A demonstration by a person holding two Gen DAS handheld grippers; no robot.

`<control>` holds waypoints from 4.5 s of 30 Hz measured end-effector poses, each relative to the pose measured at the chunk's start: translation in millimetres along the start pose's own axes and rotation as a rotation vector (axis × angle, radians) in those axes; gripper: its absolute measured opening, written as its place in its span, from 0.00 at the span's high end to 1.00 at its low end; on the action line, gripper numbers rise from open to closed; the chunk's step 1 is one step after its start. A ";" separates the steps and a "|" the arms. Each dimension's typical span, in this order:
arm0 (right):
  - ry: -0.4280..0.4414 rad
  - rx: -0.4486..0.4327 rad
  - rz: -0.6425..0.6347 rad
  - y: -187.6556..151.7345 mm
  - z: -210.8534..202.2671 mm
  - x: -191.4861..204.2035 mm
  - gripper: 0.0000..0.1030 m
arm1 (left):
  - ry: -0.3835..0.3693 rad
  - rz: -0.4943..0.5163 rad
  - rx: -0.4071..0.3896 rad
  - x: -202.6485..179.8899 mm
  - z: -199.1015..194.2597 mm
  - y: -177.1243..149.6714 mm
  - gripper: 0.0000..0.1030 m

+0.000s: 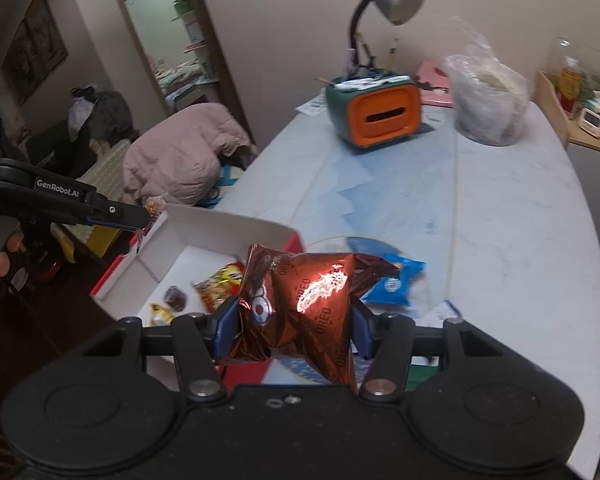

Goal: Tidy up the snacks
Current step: 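Carry the Oreo bag and candy stick into the white box and open both tools, then move both open tools back from the box to the snack pile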

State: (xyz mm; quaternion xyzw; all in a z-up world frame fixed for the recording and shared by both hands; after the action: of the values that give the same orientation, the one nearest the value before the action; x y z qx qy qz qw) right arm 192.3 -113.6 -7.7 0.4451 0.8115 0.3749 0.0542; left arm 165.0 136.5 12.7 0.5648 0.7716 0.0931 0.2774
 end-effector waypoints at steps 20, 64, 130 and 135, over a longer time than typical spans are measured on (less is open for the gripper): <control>0.017 0.128 -0.146 -12.2 107.4 104.8 0.46 | 0.197 -0.031 0.060 105.6 26.9 -34.8 0.88; 0.020 0.218 -0.108 -34.0 177.4 123.1 0.32 | 0.276 0.023 0.187 133.4 108.9 -60.4 0.81; -0.050 0.072 -0.051 -101.2 8.3 -129.3 0.06 | 0.028 0.216 0.037 -158.8 167.3 -41.8 0.26; -0.017 0.133 -0.087 -106.7 27.1 -139.1 0.07 | 0.054 0.167 0.086 -163.2 204.9 -23.8 0.26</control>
State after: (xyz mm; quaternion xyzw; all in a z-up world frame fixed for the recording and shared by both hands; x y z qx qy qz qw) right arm 214.1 -239.0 -131.3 0.4150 0.8527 0.3137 0.0477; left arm 288.7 -57.1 -115.3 0.6357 0.7324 0.0976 0.2233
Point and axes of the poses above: each gripper's, at about its wrist camera, not at the fingertips, and z roughly the way its jaws point, x to its left, y to its top, the point moved 7 cm from there along z, roughly the way its jaws point, and after that the axes turned 4 degrees about x, right-handed, at the moved point
